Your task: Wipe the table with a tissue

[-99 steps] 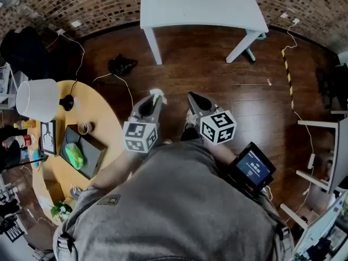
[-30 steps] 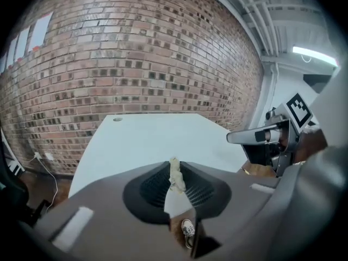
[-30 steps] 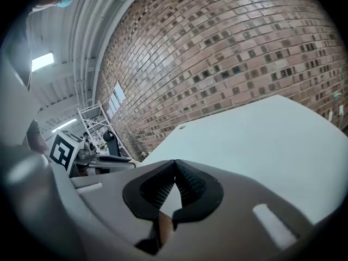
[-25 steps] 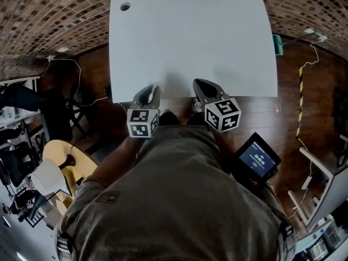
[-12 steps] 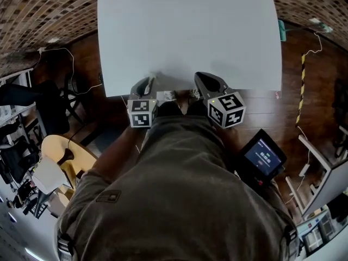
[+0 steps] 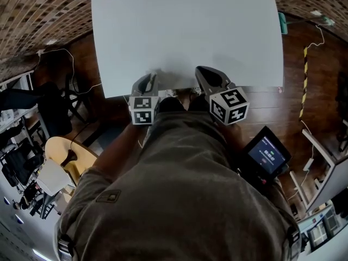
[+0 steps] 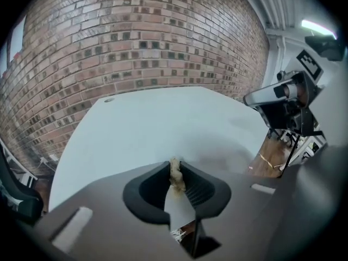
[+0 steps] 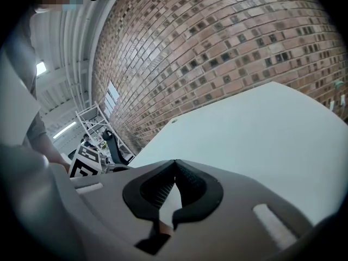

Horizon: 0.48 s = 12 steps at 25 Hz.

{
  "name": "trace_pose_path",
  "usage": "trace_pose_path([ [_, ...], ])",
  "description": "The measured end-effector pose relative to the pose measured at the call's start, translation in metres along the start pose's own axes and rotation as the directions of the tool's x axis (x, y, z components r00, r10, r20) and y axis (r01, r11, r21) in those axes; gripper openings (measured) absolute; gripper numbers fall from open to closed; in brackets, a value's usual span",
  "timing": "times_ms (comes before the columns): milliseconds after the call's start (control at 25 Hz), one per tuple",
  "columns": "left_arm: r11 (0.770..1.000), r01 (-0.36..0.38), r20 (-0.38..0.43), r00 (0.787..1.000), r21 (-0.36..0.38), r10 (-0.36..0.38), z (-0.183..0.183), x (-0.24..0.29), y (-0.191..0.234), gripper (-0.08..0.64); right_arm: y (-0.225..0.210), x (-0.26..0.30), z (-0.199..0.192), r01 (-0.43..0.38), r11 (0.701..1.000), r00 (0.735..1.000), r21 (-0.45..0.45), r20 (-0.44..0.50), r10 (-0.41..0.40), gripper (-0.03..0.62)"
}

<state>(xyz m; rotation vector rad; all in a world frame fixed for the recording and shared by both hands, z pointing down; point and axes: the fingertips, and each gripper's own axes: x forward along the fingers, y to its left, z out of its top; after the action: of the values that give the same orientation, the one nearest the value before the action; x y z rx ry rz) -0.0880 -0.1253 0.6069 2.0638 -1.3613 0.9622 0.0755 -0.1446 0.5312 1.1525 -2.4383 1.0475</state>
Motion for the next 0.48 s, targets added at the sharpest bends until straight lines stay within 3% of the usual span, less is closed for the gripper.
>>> trace_pose_path([
  [480,0.989,0.111,-0.003,0.994,0.097,-0.111,0.033,0.027,-0.041,0.055,-0.025,-0.018,0.009,0.062,0.997,0.997,0.038,0.041,-0.063,0.014],
])
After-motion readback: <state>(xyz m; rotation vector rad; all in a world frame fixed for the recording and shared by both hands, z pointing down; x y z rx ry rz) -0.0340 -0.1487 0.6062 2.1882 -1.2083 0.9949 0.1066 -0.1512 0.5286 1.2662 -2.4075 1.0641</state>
